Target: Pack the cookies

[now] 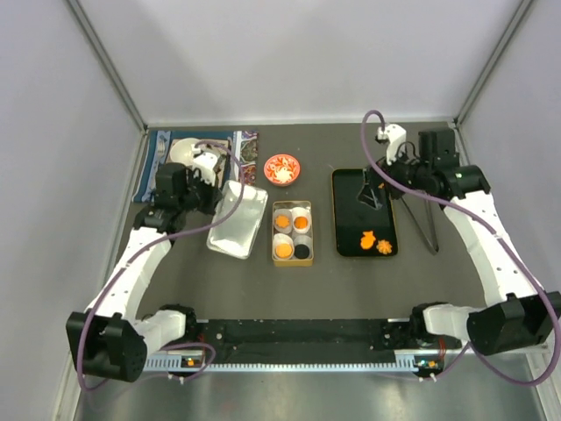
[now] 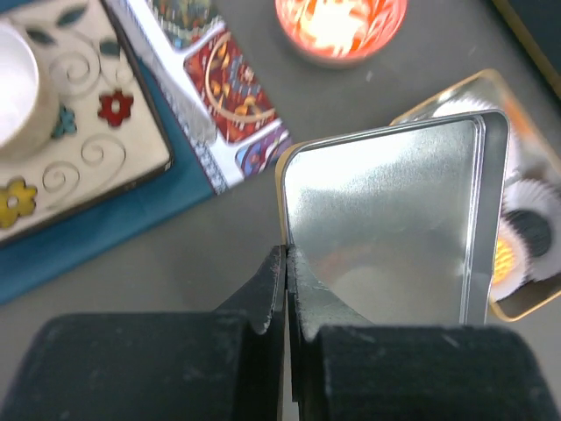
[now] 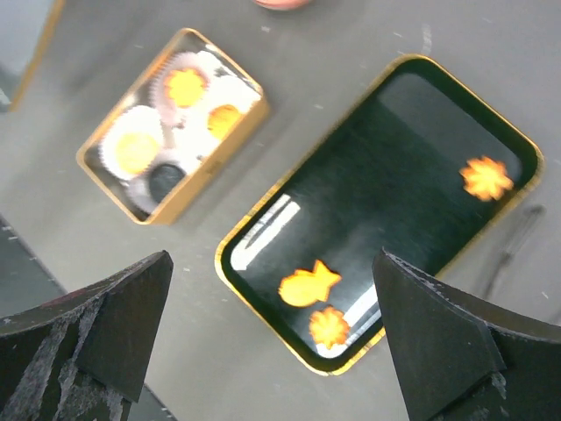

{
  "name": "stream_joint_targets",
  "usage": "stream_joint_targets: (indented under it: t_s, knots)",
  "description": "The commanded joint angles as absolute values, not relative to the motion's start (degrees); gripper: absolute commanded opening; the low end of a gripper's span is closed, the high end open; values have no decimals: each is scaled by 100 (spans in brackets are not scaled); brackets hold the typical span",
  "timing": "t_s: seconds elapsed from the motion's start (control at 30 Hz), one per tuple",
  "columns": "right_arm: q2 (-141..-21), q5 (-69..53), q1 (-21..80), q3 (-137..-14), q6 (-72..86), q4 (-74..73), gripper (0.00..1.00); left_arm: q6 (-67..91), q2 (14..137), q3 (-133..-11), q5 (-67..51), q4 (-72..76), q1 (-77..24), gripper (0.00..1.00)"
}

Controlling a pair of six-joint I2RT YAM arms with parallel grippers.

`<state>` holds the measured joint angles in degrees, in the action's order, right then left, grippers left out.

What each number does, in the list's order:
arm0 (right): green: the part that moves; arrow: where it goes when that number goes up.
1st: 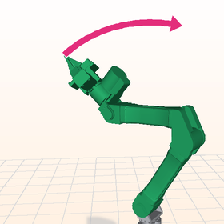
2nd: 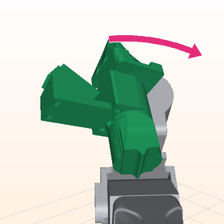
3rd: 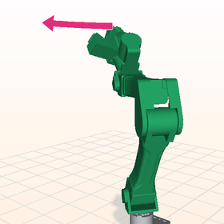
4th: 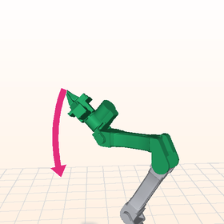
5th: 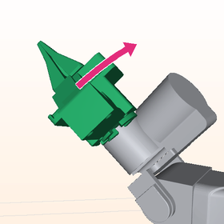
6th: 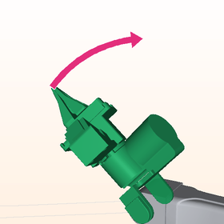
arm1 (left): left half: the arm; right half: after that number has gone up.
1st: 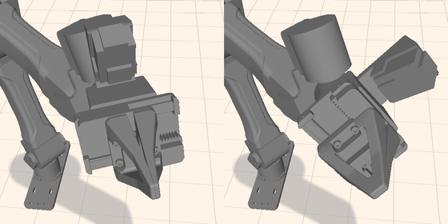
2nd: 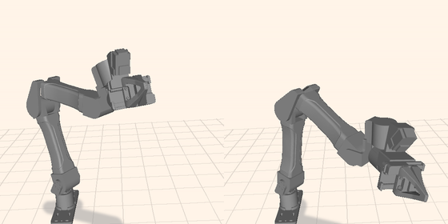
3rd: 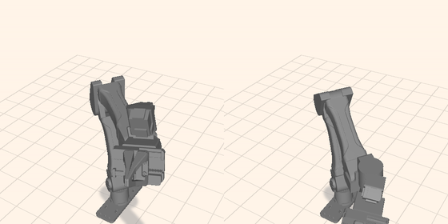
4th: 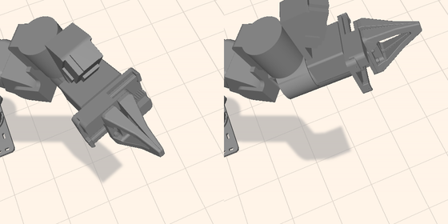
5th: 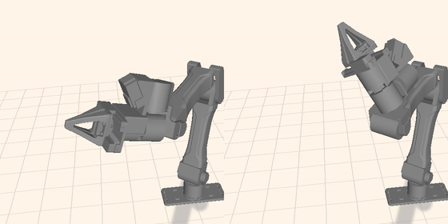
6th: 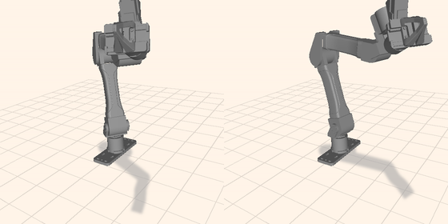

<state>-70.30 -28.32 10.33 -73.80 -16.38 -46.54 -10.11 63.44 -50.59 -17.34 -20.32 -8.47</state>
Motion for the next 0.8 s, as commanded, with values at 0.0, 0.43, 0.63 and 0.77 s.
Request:
stream_joint_targets:
  t_s: [0.0, 0.43, 0.63, 0.77]
  knots:
    - [-7294, -3778, 1432, -8049, -1275, -4562, 99, -405, 6144, -5737, -2320, -1529, -870, 0]
    - [-8077, -3929, 3076, -8674, -89, -2717, 99, 1536, 6328, -6548, -2505, -571, -1168, 0]
    - [-8411, -3832, 3427, -8824, 228, -2110, 99, 1915, 6328, -6557, -2391, -519, -1388, 0]
    - [-8666, -3841, 3621, -8903, 246, -1943, 99, 2048, 6293, -6565, -2399, -475, -1424, 0]
